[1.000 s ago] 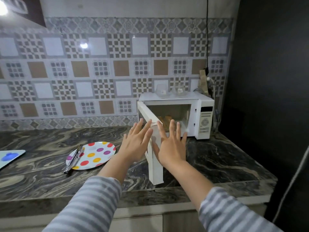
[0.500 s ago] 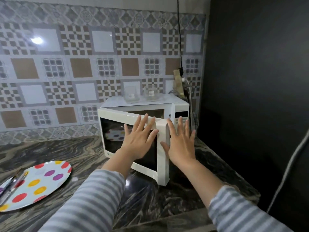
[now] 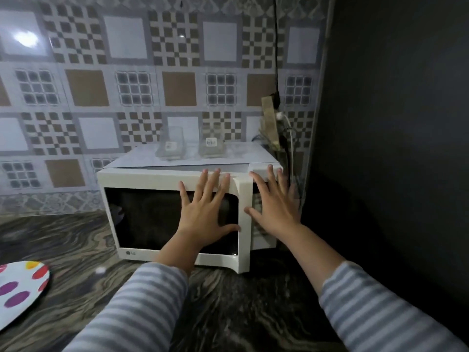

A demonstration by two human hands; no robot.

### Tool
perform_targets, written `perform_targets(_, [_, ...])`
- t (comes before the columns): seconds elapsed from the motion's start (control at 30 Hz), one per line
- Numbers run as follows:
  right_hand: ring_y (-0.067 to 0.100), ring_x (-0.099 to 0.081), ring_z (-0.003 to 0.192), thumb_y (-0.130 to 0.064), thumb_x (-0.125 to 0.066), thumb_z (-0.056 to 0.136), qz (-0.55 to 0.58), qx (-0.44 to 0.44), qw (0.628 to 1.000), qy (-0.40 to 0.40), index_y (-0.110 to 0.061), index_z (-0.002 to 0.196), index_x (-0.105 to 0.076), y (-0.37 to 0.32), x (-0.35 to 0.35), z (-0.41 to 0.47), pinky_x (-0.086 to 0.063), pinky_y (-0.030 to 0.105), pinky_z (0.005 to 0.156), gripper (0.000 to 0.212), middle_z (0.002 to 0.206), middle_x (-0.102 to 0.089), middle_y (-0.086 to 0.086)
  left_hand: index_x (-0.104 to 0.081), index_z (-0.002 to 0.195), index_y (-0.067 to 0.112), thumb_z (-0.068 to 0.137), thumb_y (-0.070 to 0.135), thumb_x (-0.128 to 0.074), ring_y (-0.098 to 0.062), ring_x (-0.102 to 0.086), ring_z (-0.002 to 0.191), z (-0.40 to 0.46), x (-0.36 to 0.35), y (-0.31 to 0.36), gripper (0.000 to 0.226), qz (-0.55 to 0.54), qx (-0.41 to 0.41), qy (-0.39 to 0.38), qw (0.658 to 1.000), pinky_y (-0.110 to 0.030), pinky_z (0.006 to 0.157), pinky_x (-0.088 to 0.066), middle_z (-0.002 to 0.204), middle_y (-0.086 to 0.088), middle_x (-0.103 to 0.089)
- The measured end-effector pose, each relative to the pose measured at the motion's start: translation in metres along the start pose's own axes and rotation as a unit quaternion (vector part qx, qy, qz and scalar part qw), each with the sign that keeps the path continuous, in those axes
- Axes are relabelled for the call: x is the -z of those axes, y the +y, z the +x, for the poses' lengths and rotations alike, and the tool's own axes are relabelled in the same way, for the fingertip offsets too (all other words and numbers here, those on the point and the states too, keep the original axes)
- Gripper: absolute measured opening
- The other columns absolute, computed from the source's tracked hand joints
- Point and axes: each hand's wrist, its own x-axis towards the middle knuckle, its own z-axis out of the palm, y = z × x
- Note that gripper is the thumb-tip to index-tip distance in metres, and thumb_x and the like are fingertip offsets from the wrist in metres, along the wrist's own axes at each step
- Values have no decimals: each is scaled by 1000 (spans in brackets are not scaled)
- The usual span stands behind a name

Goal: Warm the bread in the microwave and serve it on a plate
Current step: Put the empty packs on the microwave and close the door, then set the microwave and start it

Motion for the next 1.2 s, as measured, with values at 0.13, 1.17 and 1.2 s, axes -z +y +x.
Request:
perform_targets(0.13, [28,21,146,-48,-50,94,14,16,1000,-6,-29,152,11,10,-16,16,2,59,116,86,159,22,8,35,141,32,66,84,-50,-25,37,138,8,-21,5,124,-16,29,2,999,-67,107,11,151,2,38])
perform_targets(1.17, [43,-2,145,-49,-44,86,-84,77,986,122,-26,152,6,41,-140,12,-15,59,113,86,157,2,13,46,132,30,52,69,-75,-35,47,129,20,-115,15,151,-49,157,-60,985,-66,100,21,142,-6,50])
perform_targets(1.2, [43,-2,145,-49,-46,86,-98,71,985,120,-24,153,5,40,-141,12,-14,58,114,88,157,3,14,47,131,30,54,69,-74,-36,45,129,21,-115,16,149,-43,160,-63,984,-67,100,19,141,-6,49])
